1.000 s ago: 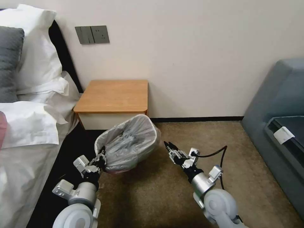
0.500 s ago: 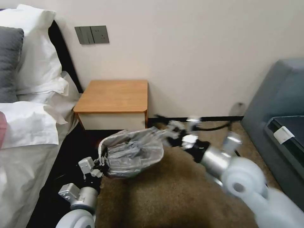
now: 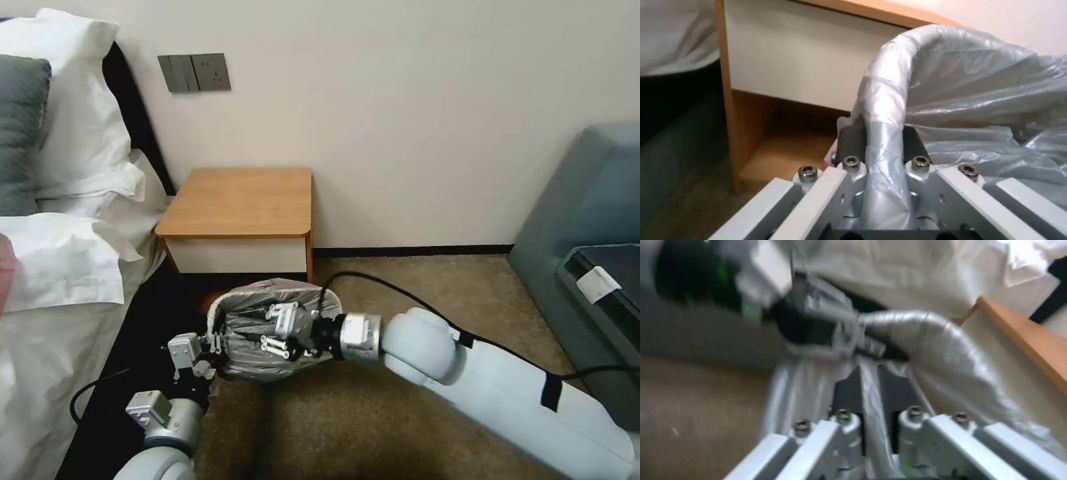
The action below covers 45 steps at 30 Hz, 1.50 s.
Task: Pick up the garbage bag from the table and place it over the trash can.
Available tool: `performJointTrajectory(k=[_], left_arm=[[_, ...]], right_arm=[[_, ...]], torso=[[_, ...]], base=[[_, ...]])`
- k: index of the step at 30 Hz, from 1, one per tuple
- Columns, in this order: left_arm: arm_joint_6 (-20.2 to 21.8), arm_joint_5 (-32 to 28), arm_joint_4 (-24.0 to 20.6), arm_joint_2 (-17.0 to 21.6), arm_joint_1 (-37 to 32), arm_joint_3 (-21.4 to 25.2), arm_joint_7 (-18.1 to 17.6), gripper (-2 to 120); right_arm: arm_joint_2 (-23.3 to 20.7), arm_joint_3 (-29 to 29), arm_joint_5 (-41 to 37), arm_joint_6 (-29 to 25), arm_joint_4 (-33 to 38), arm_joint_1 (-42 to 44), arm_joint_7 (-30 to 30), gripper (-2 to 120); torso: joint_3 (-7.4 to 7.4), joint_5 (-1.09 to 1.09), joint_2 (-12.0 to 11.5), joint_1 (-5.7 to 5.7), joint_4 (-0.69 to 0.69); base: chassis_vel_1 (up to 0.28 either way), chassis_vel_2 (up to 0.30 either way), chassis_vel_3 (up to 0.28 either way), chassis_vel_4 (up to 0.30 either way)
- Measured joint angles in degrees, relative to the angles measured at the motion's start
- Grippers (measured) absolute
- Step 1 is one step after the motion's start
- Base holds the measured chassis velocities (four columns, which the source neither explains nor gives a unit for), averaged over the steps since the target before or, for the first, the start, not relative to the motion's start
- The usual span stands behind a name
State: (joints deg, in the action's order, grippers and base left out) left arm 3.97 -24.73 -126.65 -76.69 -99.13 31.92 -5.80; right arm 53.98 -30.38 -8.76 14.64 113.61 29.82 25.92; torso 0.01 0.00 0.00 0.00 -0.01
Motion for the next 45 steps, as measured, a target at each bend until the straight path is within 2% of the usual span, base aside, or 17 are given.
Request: performJointTrajectory(k=[2,6,7,17,24,34,45], left_arm=[[-0.1,1.4,-0.2,-0.2,-0.1,0.1,0.0,5],[-0.3,2.1,-0.4,-0.6,-0.3,0.0,0.1,5],[-0.7,2.3,-0.5,-0.9,-0.4,-0.2,0.1,5],[-1.5,2.7,-1.0,-1.0,-0.4,-1.0,0.0,5],[-2.7,5.6,-1.1,-1.5,-0.6,-1.8,0.4,5],[-3.1,7.2,-1.8,-2.4,-1.1,-3.2,0.9,5],[-3.4,7.6,-2.4,-3.2,-1.6,-3.6,1.1,5]], right_arm=[[1.4,-0.7,3.5,0.9,-1.7,-1.8,1.0,0],[3.0,-1.1,7.1,2.1,-3.7,-2.8,0.8,0],[4.0,-1.2,9.3,3.8,-4.8,-2.9,0.5,0],[6.6,-3.7,10.1,9.5,-8.2,-2.7,-2.5,0],[9.1,-5.9,13.3,13.0,-11.8,-4.2,-3.9,0],[11.5,-7.6,17.6,16.0,-15.9,-4.9,-3.6,0],[11.8,-8.2,18.4,18.8,-17.0,-5.6,-3.2,0]], torso=[[0.0,0.0,0.0,0.0,0.01],[0.0,0.0,0.0,0.0,0.01],[0.0,0.0,0.0,0.0,0.01],[-0.01,0.0,0.0,0.0,0.0],[-0.01,0.0,0.0,0.0,0.01],[-0.01,0.0,0.0,0.0,0.01],[-0.01,0.0,0.0,0.0,0.01]], base=[[0.0,0.0,0.0,0.0],[0.0,0.0,0.0,0.0],[0.0,0.0,0.0,0.0],[0.0,0.0,0.0,0.0],[0.0,0.0,0.0,0.0],[0.0,0.0,0.0,0.0],[0.0,0.0,0.0,0.0]])
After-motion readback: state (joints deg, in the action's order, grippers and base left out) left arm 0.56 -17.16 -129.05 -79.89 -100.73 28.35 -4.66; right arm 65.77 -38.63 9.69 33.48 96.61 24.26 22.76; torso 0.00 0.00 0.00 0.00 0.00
